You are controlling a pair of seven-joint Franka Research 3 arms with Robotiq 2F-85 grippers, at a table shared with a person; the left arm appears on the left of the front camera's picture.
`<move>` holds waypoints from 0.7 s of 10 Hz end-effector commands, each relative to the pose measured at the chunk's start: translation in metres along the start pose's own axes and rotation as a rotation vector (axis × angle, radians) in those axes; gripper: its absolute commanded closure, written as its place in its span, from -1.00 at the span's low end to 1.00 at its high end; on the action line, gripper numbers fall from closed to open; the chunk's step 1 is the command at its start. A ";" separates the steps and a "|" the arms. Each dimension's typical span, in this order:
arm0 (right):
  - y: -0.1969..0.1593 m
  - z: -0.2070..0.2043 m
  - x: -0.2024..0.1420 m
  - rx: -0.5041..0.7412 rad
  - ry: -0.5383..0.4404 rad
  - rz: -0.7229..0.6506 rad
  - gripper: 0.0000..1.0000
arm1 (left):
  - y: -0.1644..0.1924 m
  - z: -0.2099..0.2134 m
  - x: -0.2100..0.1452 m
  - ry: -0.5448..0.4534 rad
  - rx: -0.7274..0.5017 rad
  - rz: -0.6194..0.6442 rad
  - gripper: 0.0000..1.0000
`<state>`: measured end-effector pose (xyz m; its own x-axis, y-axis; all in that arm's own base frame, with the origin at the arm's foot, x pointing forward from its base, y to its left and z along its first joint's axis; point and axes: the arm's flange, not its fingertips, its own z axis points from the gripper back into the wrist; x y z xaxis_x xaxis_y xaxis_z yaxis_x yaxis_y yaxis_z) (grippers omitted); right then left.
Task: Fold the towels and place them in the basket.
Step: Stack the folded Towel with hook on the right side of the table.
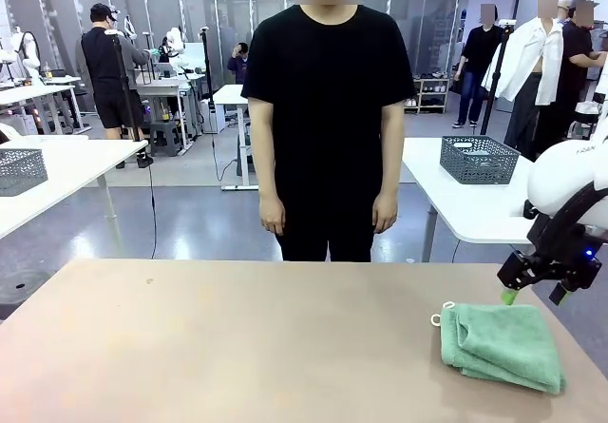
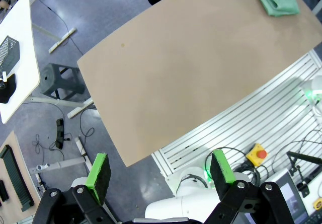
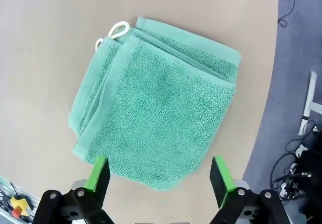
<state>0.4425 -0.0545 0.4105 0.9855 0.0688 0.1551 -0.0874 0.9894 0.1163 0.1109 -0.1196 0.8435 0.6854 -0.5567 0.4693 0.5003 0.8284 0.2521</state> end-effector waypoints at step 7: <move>-0.002 -0.001 -0.004 0.000 0.002 0.006 -1.00 | -0.006 0.008 -0.005 -0.012 0.003 -0.010 -1.00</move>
<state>0.4424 -0.0548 0.4102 0.9856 0.0680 0.1546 -0.0866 0.9894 0.1166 0.1109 -0.1196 0.8435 0.6854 -0.5567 0.4693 0.5003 0.8284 0.2521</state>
